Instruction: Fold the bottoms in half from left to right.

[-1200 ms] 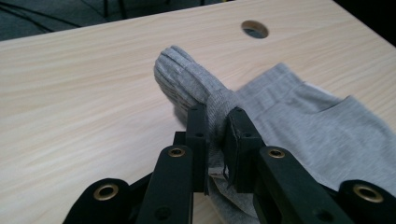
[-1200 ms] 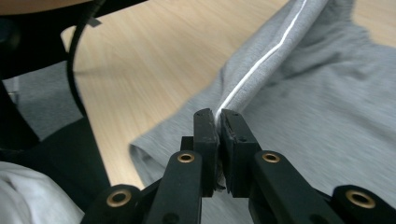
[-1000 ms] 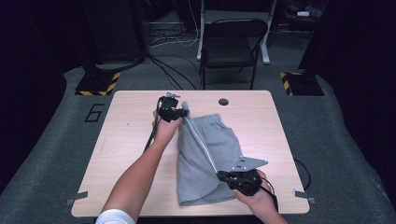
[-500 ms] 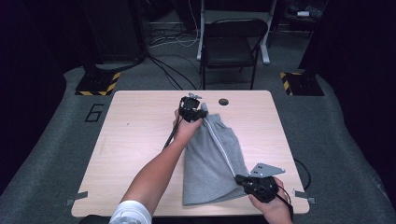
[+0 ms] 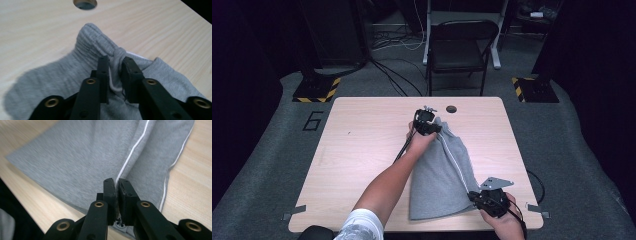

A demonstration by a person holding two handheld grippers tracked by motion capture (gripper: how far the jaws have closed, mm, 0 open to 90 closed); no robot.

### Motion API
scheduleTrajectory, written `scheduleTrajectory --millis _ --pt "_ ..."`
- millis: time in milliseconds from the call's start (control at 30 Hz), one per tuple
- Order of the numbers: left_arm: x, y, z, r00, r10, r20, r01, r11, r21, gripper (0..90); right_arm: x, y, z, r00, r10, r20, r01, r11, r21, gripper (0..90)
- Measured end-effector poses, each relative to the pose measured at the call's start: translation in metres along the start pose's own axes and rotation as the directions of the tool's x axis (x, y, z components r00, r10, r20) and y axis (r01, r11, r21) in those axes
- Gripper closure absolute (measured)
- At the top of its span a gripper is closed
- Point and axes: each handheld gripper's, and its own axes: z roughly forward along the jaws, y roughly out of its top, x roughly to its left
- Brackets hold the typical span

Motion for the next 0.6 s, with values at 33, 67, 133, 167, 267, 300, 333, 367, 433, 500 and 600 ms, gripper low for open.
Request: scheduleTrajectory --millis 33,67,133,167,267,300,333,367,433,500,600 --pt "-0.001 -0.003 0.000 0.9999 0.010 -0.004 -0.010 0.9999 -0.001 70.6 -0.001 -0.002 0.004 1.0000 0.009 -0.005 -0.008 1.000 0.030 84.4" --pt "-0.001 -0.003 0.000 0.9999 0.010 -0.004 -0.010 0.9999 -0.001 68.5 -0.001 -0.002 0.004 1.0000 0.009 -0.005 -0.008 1.000 0.030 84.4" --pt "0.001 -0.005 -0.005 1.0000 0.005 0.001 -0.005 0.9999 -0.011 61.9 -0.004 -0.004 0.011 0.9999 0.009 0.009 -0.009 0.999 0.049 84.4" --pt "0.001 -0.005 -0.005 1.0000 0.005 0.001 -0.005 0.9999 -0.011 58.6 -0.005 -0.004 0.011 0.9999 0.010 0.007 -0.011 0.998 0.066 84.3" --pt "0.010 -0.009 -0.017 0.9998 -0.018 0.002 0.018 0.9993 -0.034 53.4 -0.008 -0.005 0.011 0.9995 0.026 0.015 -0.027 0.997 0.077 83.2" --pt "0.017 -0.015 -0.025 0.9997 -0.022 -0.014 0.021 0.9991 -0.035 53.1 -0.008 -0.006 0.011 0.9991 0.039 0.015 -0.040 0.996 0.077 82.3" --pt "0.017 -0.015 -0.025 0.9997 -0.022 -0.014 0.021 0.9991 -0.035 52.6 -0.008 -0.006 0.011 0.9991 0.039 0.015 -0.040 0.996 0.077 82.3" --pt "0.021 -0.017 -0.029 0.9995 -0.018 -0.027 0.017 0.9993 -0.032 52.6 -0.009 -0.006 0.010 0.9985 0.053 0.012 -0.053 0.996 0.076 81.3" --pt "0.031 -0.024 -0.037 0.9990 -0.018 -0.041 0.017 0.9995 -0.026 52.3 -0.011 -0.008 0.007 0.9980 0.060 0.019 -0.062 0.995 0.082 77.3" --pt "0.044 -0.034 -0.045 0.9971 -0.040 -0.065 0.039 0.9991 -0.017 52.1 -0.012 -0.009 0.007 0.9954 0.083 0.047 -0.086 0.994 0.066 71.9" --pt "0.049 -0.041 -0.048 0.9952 -0.062 -0.075 0.061 0.9980 -0.012 52.2 -0.015 -0.009 0.006 0.9939 0.096 0.055 -0.098 0.994 0.044 68.7"
